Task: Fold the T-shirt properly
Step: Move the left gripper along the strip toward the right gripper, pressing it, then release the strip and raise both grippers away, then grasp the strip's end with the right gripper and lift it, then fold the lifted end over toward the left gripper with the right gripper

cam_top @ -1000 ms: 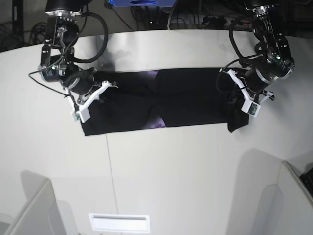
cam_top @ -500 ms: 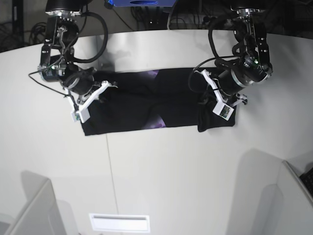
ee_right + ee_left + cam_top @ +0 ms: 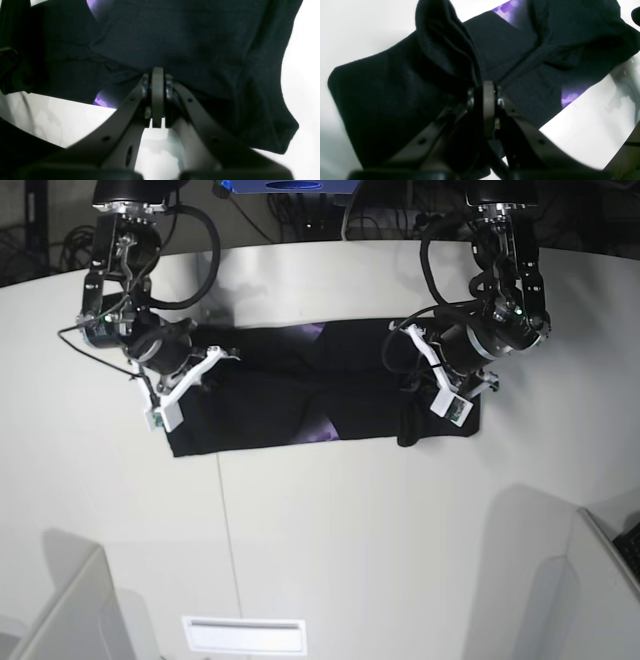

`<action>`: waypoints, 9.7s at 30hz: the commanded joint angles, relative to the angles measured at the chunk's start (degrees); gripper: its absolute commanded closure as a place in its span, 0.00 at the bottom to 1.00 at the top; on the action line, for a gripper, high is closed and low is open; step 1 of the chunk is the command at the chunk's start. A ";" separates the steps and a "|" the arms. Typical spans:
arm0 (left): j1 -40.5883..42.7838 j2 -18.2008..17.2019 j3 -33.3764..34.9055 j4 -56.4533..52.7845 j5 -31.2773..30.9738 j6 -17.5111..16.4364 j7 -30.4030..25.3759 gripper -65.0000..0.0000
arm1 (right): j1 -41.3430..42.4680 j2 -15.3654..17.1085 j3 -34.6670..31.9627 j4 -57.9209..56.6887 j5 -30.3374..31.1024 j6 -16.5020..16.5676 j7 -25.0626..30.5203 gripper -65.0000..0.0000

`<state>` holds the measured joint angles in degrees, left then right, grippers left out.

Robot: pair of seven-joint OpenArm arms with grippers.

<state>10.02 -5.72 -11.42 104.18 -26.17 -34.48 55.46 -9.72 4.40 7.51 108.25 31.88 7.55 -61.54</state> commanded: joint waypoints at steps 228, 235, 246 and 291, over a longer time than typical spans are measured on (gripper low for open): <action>-2.59 0.05 -5.77 -19.57 15.67 1.03 -8.30 1.00 | 12.31 -3.83 -18.01 -2.09 6.32 -8.47 2.42 1.00; -3.03 0.05 -5.77 -19.48 15.67 1.03 -8.12 1.00 | 13.10 -6.38 -18.19 -2.09 6.32 -8.47 2.33 1.00; -3.03 -0.48 -5.94 -19.48 16.11 1.03 -8.12 1.00 | 13.98 -9.72 -23.29 -2.36 5.97 -8.47 3.74 1.00; -0.22 -0.57 -6.47 -15.35 16.20 1.03 -7.95 1.00 | 21.28 -11.74 -46.32 -23.02 6.14 -17.44 21.05 1.00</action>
<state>9.23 -5.96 -17.80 88.92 -12.47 -33.43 43.94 10.39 -6.63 -39.00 84.25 37.43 -10.50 -41.56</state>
